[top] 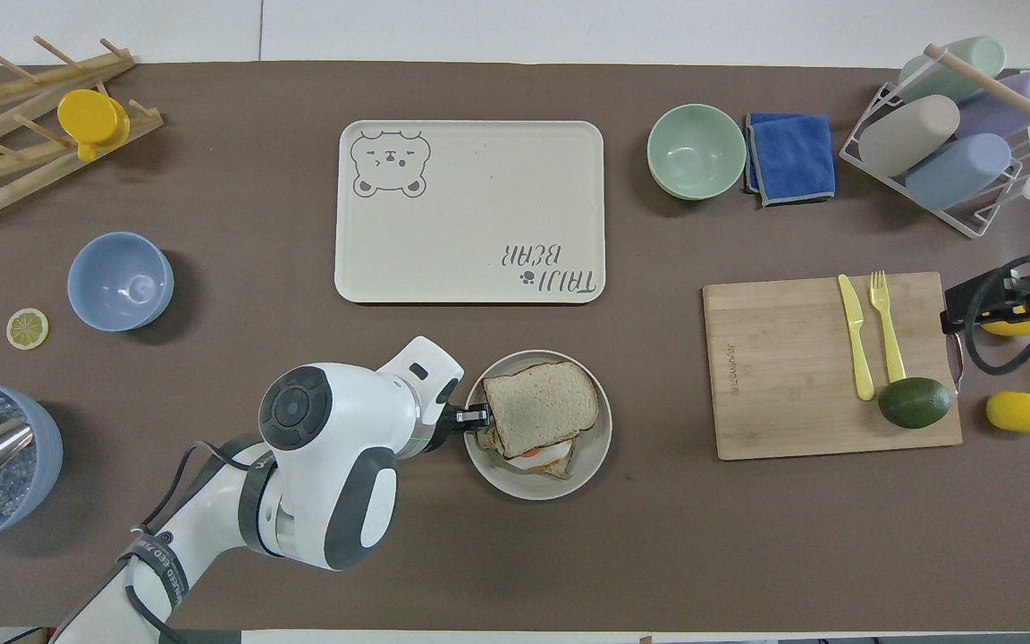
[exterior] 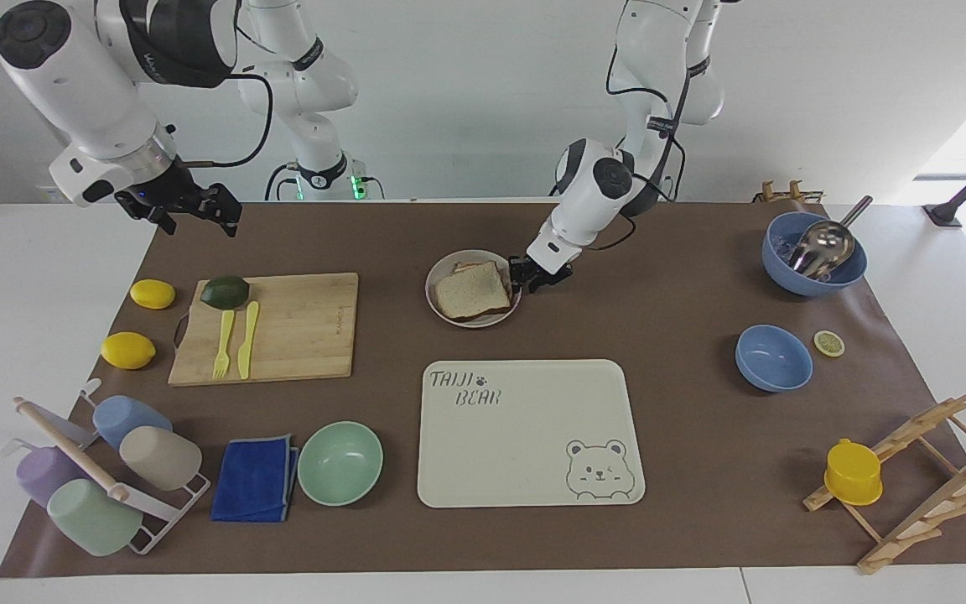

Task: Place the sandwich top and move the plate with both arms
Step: 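Grasp the rim of the white plate with the left gripper, then slide the plate with the left gripper onto the bear-print tray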

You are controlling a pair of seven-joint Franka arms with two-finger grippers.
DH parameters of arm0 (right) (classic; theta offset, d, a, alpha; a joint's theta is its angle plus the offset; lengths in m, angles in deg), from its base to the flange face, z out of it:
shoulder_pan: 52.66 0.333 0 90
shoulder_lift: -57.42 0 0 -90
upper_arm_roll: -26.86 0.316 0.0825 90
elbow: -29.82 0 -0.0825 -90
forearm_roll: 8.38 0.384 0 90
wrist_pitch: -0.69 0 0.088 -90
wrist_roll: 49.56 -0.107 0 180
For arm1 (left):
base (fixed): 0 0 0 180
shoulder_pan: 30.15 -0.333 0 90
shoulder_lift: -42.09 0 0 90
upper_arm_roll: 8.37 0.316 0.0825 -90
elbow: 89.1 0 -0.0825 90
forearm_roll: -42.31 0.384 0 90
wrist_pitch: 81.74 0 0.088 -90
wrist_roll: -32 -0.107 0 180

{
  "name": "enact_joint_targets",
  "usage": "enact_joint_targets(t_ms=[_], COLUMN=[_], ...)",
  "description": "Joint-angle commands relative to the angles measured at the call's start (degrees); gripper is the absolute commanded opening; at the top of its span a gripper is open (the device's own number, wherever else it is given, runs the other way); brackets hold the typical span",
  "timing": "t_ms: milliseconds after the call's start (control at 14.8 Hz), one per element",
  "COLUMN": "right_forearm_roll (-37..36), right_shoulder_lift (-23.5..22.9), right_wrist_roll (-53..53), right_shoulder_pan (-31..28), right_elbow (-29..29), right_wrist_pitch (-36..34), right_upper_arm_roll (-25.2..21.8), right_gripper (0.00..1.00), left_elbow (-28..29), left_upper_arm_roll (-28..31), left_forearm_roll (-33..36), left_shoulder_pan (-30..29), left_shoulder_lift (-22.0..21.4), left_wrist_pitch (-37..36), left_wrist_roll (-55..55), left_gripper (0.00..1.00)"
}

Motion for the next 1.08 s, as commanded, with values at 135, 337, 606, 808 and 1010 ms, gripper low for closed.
enact_joint_targets(t_ms=[135,337,606,808,1010], right_forearm_roll=[-0.1,0.0,0.0,0.2,0.5], right_shoulder_lift=[0.0,0.1,0.1,0.1,0.0], right_wrist_roll=[3.8,4.7,5.6,6.1,6.1], right_shoulder_pan=[-0.2,-1.4,-3.2,-3.9,-5.3], right_elbow=[0.4,0.4,0.4,0.4,0.4], right_wrist_pitch=[-0.2,-0.5,-0.1,-0.3,-0.5], right_upper_arm_roll=[-0.4,-0.1,-0.1,0.1,2.0], right_gripper=[1.0,1.0,1.0,1.0,1.0], left_elbow=[0.7,0.3,-5.9,-17.5,-25.9], left_upper_arm_roll=[0.8,0.8,1.3,1.4,1.4], left_forearm_roll=[-1.3,-1.3,-1.3,-0.6,4.5], left_shoulder_pan=[1.8,0.7,-5.4,-11.3,-15.0], left_shoulder_lift=[2.2,2.2,-0.4,3.0,7.5], left_wrist_pitch=[3.3,2.7,-7.9,-17.5,-19.6], left_wrist_roll=[0.1,0.0,-0.5,0.0,-0.4], left_gripper=[0.0,0.0,0.0,0.0,0.0])
